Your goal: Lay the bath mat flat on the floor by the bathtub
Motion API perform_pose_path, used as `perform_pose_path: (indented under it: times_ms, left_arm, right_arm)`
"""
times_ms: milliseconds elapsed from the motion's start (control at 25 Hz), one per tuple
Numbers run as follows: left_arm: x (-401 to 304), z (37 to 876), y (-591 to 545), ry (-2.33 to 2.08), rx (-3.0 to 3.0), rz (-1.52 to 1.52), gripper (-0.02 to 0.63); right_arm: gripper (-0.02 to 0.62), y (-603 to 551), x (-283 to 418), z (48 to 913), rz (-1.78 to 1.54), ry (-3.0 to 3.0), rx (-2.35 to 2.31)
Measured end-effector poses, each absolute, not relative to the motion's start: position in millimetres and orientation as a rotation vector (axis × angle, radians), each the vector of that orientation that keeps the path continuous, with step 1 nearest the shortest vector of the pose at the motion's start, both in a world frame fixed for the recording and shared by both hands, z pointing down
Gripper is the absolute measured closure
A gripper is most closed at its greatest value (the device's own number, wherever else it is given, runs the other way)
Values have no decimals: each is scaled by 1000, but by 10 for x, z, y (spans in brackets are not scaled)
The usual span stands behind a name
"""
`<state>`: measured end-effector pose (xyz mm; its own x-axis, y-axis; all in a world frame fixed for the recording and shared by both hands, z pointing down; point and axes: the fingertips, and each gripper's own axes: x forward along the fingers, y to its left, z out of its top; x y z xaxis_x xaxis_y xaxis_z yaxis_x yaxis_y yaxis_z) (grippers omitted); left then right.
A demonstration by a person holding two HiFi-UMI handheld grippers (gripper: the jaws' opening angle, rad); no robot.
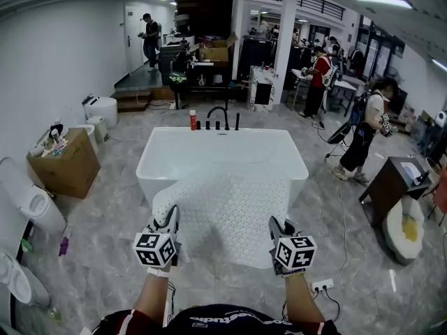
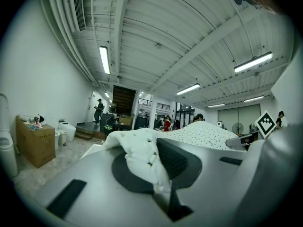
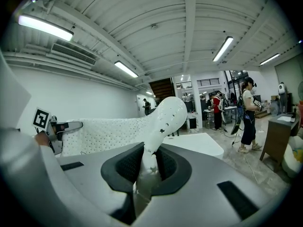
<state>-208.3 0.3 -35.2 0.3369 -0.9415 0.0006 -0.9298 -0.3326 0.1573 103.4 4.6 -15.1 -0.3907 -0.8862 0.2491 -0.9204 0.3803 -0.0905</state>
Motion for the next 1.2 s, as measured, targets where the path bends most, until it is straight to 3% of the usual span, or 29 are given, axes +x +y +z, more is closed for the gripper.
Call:
perform_pose_path:
  times_ms: [1200]
  left_arm:
    - [-2647, -45, -550, -1648, 2441, -198, 568]
  right_arm:
    - [548, -287, 354, -24, 302, -2392, 1634]
